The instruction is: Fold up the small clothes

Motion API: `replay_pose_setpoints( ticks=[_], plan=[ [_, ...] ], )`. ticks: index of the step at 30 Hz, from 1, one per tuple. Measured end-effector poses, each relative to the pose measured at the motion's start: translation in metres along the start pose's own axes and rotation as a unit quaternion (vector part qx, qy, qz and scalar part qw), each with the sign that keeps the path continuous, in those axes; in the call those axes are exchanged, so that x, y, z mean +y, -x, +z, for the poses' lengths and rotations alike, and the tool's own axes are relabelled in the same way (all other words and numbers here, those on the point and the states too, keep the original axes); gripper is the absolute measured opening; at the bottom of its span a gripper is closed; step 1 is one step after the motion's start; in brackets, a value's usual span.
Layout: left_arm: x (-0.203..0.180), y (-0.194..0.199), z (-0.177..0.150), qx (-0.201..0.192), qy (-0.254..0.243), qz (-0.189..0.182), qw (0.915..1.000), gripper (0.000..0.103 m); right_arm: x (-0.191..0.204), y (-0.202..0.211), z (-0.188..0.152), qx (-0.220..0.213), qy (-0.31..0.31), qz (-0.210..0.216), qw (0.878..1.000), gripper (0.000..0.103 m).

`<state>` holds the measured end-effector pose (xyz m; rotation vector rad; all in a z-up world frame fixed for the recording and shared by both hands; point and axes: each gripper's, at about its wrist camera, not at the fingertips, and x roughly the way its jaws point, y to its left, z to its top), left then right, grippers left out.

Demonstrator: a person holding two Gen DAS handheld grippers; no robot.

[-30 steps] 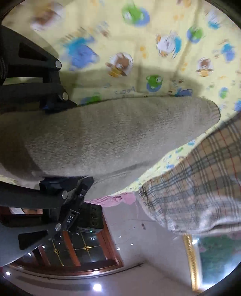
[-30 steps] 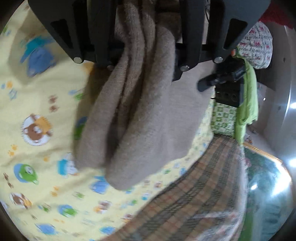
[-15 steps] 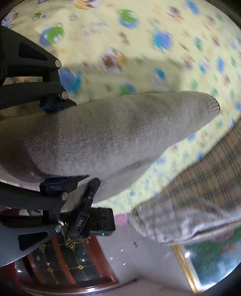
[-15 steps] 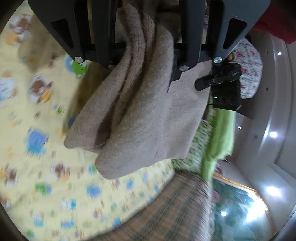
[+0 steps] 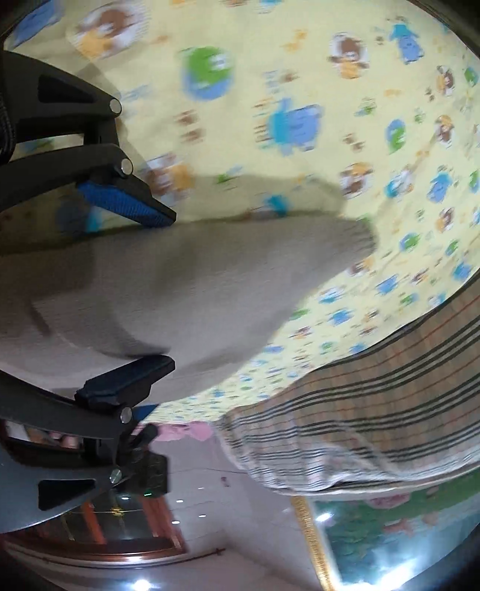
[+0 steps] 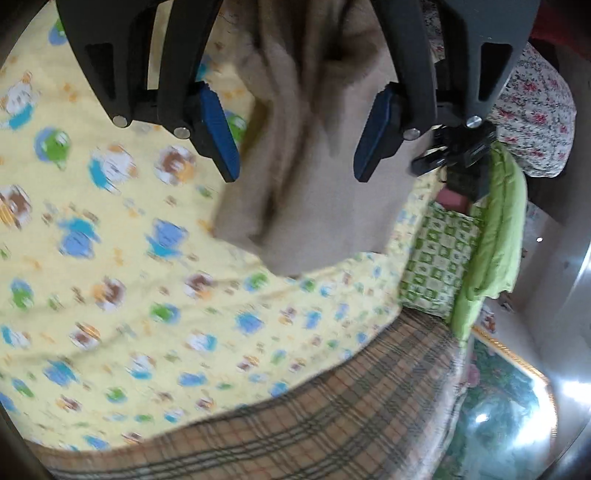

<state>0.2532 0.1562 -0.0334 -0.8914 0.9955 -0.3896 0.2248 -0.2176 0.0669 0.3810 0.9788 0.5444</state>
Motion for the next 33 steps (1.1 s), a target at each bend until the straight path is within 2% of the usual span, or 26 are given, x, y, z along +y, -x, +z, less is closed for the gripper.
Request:
replay_pose_setpoints(
  ticks=[3,5,6,8,10,12,13,16,17,19,22,24,27,29,31,32,33],
  plan=[
    [0.017,-0.011,0.025,-0.011,0.028,-0.002,0.9995,0.072,0.012,-0.019,0.01,0.007,0.02,0.004,1.0,0.065],
    [0.026,-0.024,0.043,-0.021,0.04,-0.006,0.999,0.069,0.013,-0.039,0.014,0.028,0.023,0.0,0.999,0.051],
    [0.027,-0.025,0.048,-0.031,0.035,-0.005,0.9989,0.062,0.01,-0.053,0.016,0.043,0.018,-0.013,0.999,0.025],
    [0.013,-0.029,0.063,-0.05,0.005,0.018,0.9986,0.044,0.004,-0.057,0.015,0.047,0.006,-0.009,0.999,0.021],
    [-0.008,-0.035,0.07,-0.06,-0.039,0.034,0.9969,0.028,0.005,-0.046,0.018,0.024,0.012,0.002,1.0,0.012],
    [-0.034,-0.04,0.072,-0.074,-0.098,0.06,0.9906,0.021,0.007,-0.025,0.022,-0.007,0.026,0.005,1.0,0.011],
    [-0.05,-0.045,0.07,-0.086,-0.14,0.095,0.9818,0.021,0.007,-0.02,0.023,-0.014,0.027,0.002,1.0,0.011],
    [-0.062,-0.061,0.064,-0.096,-0.194,0.169,0.9616,0.02,-0.004,-0.026,0.02,-0.002,0.037,-0.054,0.998,0.011],
    [-0.061,-0.068,0.064,-0.091,-0.2,0.194,0.9561,0.02,-0.013,-0.034,0.018,0.011,0.023,-0.06,0.998,0.011],
    [-0.053,-0.077,0.064,-0.071,-0.196,0.21,0.9552,0.021,-0.027,-0.048,0.013,0.03,0.005,-0.077,0.997,0.011],
    [-0.044,-0.069,0.059,-0.065,-0.197,0.245,0.9471,0.032,-0.025,-0.048,0.013,0.024,0.0,-0.081,0.996,0.013],
    [-0.04,-0.053,0.055,-0.071,-0.187,0.246,0.9484,0.031,-0.021,-0.044,0.012,0.024,0.005,-0.088,0.996,0.019],
    [-0.05,-0.014,0.034,-0.09,-0.189,0.231,0.9502,0.033,-0.019,-0.035,0.012,0.024,-0.01,-0.085,0.996,0.034],
    [-0.065,0.017,0.007,-0.107,-0.2,0.212,0.9505,0.037,-0.018,-0.02,0.008,0.011,-0.025,-0.087,0.996,0.034],
    [-0.076,0.047,-0.029,-0.115,-0.209,0.185,0.9533,0.048,-0.012,-0.003,-0.001,-0.002,-0.028,-0.076,0.997,0.037],
    [-0.081,0.054,-0.041,-0.115,-0.211,0.178,0.9543,0.05,-0.01,0.004,-0.005,-0.006,-0.03,-0.071,0.997,0.039],
    [-0.085,0.066,-0.059,-0.117,-0.213,0.172,0.9547,0.05,-0.006,0.018,-0.017,-0.016,-0.029,-0.059,0.998,0.046]
  ],
)
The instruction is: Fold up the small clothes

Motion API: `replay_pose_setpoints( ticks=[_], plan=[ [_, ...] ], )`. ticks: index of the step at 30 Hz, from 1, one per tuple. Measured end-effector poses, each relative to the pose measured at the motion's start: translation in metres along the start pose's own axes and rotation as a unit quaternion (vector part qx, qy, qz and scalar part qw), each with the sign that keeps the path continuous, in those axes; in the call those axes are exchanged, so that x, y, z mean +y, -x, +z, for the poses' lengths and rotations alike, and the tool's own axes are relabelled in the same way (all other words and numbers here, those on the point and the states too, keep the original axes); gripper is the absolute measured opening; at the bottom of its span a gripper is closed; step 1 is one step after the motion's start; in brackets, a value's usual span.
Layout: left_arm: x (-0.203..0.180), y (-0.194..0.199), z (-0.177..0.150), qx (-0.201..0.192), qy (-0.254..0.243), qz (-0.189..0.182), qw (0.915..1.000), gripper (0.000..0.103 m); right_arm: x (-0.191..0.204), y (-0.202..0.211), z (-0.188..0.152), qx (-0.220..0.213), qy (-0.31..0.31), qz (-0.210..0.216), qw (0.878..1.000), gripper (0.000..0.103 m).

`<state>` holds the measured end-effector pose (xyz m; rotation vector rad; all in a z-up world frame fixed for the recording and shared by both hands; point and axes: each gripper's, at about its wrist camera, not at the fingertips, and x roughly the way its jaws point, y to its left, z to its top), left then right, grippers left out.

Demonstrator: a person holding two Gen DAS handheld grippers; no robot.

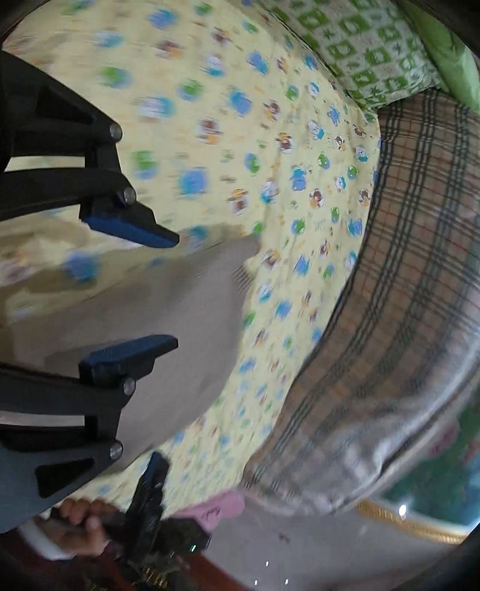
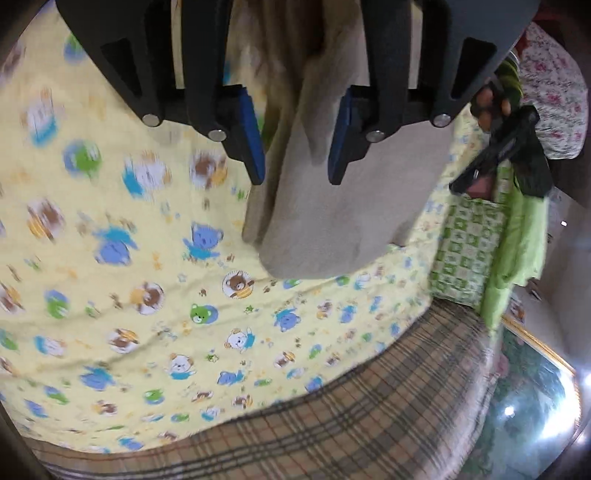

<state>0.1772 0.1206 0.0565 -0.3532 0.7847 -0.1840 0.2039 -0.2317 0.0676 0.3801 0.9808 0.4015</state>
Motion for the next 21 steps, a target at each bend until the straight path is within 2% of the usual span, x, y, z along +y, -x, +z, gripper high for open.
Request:
replay_pose_setpoints(
  ticks=[1,3,7,9,12,16,19,21],
  plan=[
    [-0.006,0.019,-0.016,-0.008,0.0,-0.008,0.9999,0.052,0.002,0.007,-0.006,-0.006,0.001,0.006,1.0,0.054],
    [-0.014,0.045,-0.04,-0.013,0.0,-0.026,0.9996,0.057,0.002,0.027,-0.031,-0.022,0.007,0.025,0.999,0.06],
    [-0.031,0.07,-0.087,0.015,-0.021,-0.058,0.998,0.057,0.006,0.045,-0.07,-0.028,0.019,0.045,0.998,0.06],
    [-0.038,0.07,-0.106,0.025,-0.034,-0.057,0.9975,0.057,0.007,0.047,-0.085,-0.024,0.034,0.042,0.998,0.06],
    [-0.045,0.06,-0.125,0.039,-0.035,-0.048,0.9975,0.057,0.007,0.043,-0.094,-0.017,0.044,0.04,0.998,0.06],
    [-0.053,0.045,-0.137,0.029,-0.05,-0.011,0.9983,0.057,0.006,0.037,-0.098,-0.013,0.051,0.034,0.998,0.06],
    [-0.053,0.032,-0.138,0.005,-0.042,0.028,0.9987,0.057,0.002,0.034,-0.102,-0.01,0.04,0.04,0.998,0.06],
    [-0.053,0.028,-0.137,-0.008,-0.035,0.04,0.9986,0.057,0.002,0.031,-0.105,-0.011,0.04,0.039,0.998,0.06]
  ],
)
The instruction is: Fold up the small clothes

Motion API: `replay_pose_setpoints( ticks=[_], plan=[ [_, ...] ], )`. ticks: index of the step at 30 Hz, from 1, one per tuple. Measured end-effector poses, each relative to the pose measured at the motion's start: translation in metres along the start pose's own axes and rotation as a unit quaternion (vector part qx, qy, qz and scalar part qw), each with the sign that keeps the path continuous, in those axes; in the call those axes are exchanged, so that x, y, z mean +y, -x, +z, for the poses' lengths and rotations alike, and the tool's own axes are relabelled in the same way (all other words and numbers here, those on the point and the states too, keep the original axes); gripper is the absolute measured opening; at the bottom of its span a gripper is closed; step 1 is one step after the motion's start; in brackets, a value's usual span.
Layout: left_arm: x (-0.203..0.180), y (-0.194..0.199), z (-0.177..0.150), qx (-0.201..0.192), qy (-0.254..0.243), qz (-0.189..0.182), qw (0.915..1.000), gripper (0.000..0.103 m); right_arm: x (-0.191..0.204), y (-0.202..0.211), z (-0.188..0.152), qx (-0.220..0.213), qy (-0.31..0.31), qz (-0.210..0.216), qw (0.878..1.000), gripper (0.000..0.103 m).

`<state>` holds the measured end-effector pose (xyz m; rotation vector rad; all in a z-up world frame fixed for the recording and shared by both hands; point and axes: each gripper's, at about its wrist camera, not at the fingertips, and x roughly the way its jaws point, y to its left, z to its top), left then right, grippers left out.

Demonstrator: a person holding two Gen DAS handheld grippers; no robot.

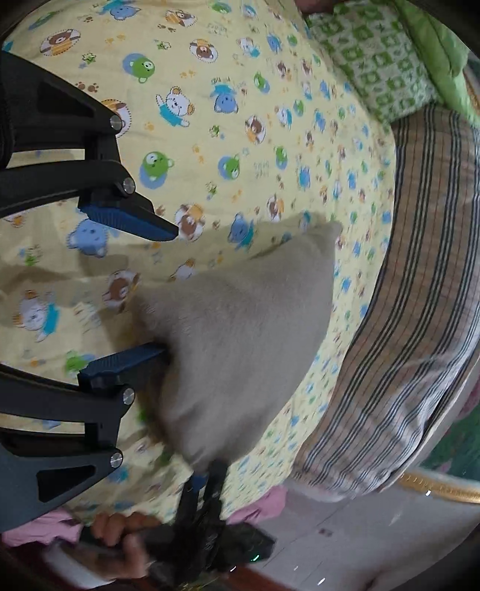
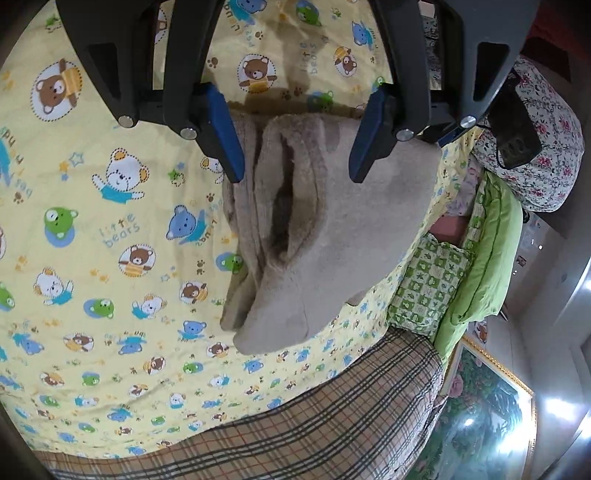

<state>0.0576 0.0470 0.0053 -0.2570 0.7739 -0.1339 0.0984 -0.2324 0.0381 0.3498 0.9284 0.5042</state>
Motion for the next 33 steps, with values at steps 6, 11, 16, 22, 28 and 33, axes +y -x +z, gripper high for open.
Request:
replay_pose_setpoints(
  ticks=[6,11,16,22,28,33],
  plan=[
    [0.007,-0.023,-0.009,0.006,0.009,0.057,0.9983,0.057,0.008,-0.004,-0.006,-0.008,0.009,0.019,1.0,0.059],
    [0.012,-0.013,0.001,-0.01,0.046,0.055,0.9974,0.038,0.013,-0.019,-0.007,0.023,0.019,0.009,0.999,0.013],
    [0.005,-0.007,0.002,-0.006,0.055,0.067,0.9962,0.03,0.03,0.038,0.018,-0.058,0.055,0.069,0.994,0.01],
    [0.028,-0.027,-0.015,0.055,0.124,0.034,0.9902,0.031,0.004,-0.007,-0.005,0.041,0.081,-0.069,0.993,0.01],
    [0.034,-0.024,-0.015,0.072,0.116,-0.005,0.9906,0.034,-0.022,-0.013,-0.012,0.04,0.012,-0.082,0.996,0.021],
    [0.035,0.007,-0.02,0.095,0.087,-0.039,0.9909,0.032,-0.019,0.007,-0.015,0.034,0.004,-0.088,0.996,0.032]
  ],
)
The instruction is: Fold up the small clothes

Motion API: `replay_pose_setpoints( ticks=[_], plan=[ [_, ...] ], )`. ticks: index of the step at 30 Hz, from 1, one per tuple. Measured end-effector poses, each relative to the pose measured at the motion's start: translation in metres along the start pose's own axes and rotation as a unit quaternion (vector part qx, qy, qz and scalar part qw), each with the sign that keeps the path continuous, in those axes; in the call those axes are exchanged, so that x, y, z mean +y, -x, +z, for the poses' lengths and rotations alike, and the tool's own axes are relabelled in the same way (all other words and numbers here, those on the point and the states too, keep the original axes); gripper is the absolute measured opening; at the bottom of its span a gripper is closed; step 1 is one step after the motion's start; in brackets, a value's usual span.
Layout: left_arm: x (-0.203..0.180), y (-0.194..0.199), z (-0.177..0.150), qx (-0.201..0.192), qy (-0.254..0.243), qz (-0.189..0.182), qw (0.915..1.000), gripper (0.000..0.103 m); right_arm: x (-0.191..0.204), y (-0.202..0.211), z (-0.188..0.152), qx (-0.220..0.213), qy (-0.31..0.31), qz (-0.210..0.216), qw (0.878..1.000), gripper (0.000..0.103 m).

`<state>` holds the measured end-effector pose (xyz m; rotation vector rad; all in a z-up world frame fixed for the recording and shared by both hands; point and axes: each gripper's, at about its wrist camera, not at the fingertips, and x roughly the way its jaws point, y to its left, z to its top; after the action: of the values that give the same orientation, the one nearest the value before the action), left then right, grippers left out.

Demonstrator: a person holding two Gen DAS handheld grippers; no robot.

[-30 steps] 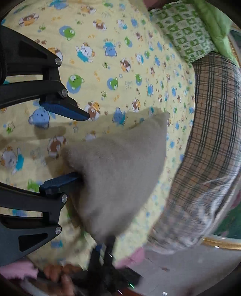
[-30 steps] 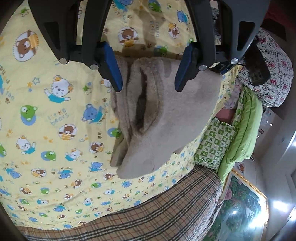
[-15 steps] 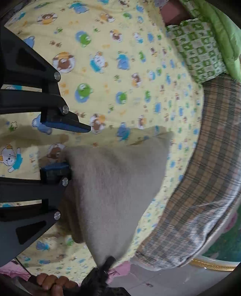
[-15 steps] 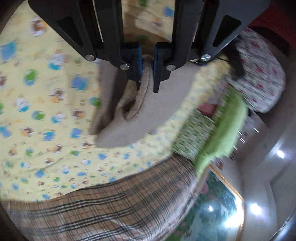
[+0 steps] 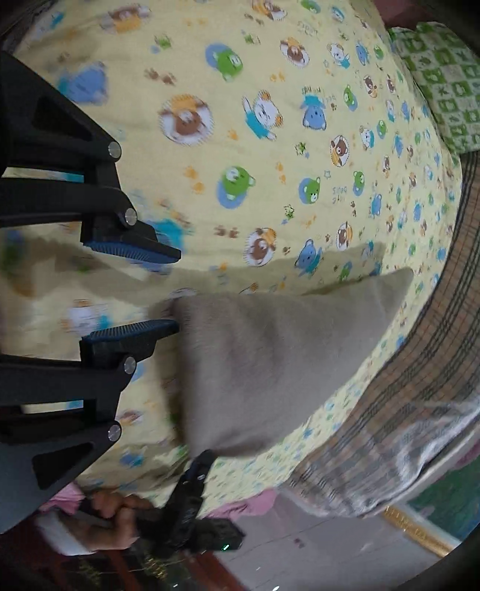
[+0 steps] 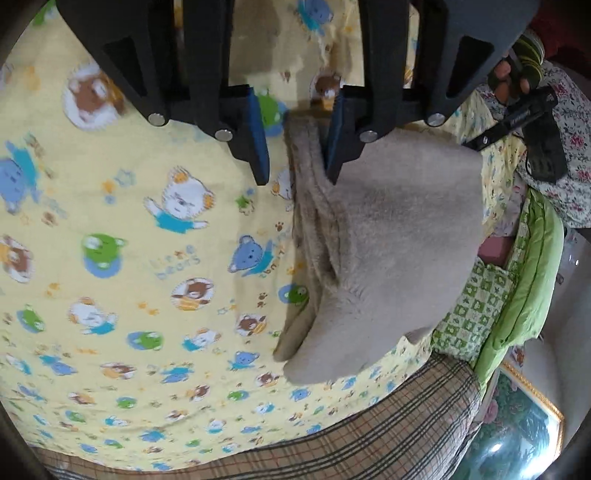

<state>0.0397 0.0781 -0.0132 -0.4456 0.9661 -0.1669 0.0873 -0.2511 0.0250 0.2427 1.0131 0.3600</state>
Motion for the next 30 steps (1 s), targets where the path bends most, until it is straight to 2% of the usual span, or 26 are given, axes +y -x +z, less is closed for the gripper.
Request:
replay_pose_setpoints(
  ticks=[3,6,7,8,10,11,12,14,16,18,23,26,30],
  plan=[
    [0.001,0.023,0.0,0.0,0.003,-0.026,0.9997,0.037,-0.005,0.018,0.002,-0.014,-0.017,0.003,1.0,0.033],
    [-0.01,0.036,0.023,-0.026,0.005,-0.062,0.9977,0.046,0.004,0.036,0.014,-0.043,-0.015,0.003,0.999,0.033],
    [-0.016,0.035,0.036,-0.038,0.004,-0.082,0.9959,0.053,0.012,0.039,0.021,-0.055,-0.011,0.012,0.998,0.033],
    [-0.023,0.032,0.048,-0.045,0.001,-0.092,0.9947,0.055,0.02,0.042,0.029,-0.066,-0.006,0.03,0.997,0.034],
    [-0.041,0.018,0.078,-0.059,-0.017,-0.104,0.9927,0.055,0.041,0.036,0.048,-0.071,0.011,0.059,0.996,0.046],
    [-0.047,0.014,0.087,-0.064,-0.026,-0.108,0.9917,0.055,0.053,0.027,0.059,-0.071,0.025,0.056,0.996,0.047],
    [-0.052,0.006,0.098,-0.071,-0.038,-0.103,0.9914,0.055,0.059,0.02,0.066,-0.07,0.035,0.05,0.996,0.047],
    [-0.06,-0.013,0.117,-0.057,-0.053,-0.084,0.9934,0.053,0.064,0.006,0.079,-0.066,0.035,0.052,0.996,0.047],
    [-0.058,-0.033,0.132,-0.047,-0.056,-0.083,0.9939,0.053,0.068,-0.004,0.089,-0.059,0.037,0.057,0.996,0.047],
    [-0.057,-0.046,0.139,-0.04,-0.065,-0.087,0.9934,0.053,0.07,-0.017,0.097,-0.05,0.047,0.045,0.997,0.047],
    [-0.037,-0.094,0.151,0.023,-0.077,-0.063,0.9947,0.051,0.051,-0.054,0.108,-0.005,0.042,0.03,0.999,0.047],
    [-0.034,-0.104,0.154,0.028,-0.077,-0.064,0.9945,0.052,0.039,-0.085,0.108,0.026,0.04,0.013,0.999,0.047],
    [-0.036,-0.101,0.155,0.021,-0.077,-0.062,0.9949,0.052,0.039,-0.086,0.107,0.008,0.06,0.0,0.998,0.046]
  ],
)
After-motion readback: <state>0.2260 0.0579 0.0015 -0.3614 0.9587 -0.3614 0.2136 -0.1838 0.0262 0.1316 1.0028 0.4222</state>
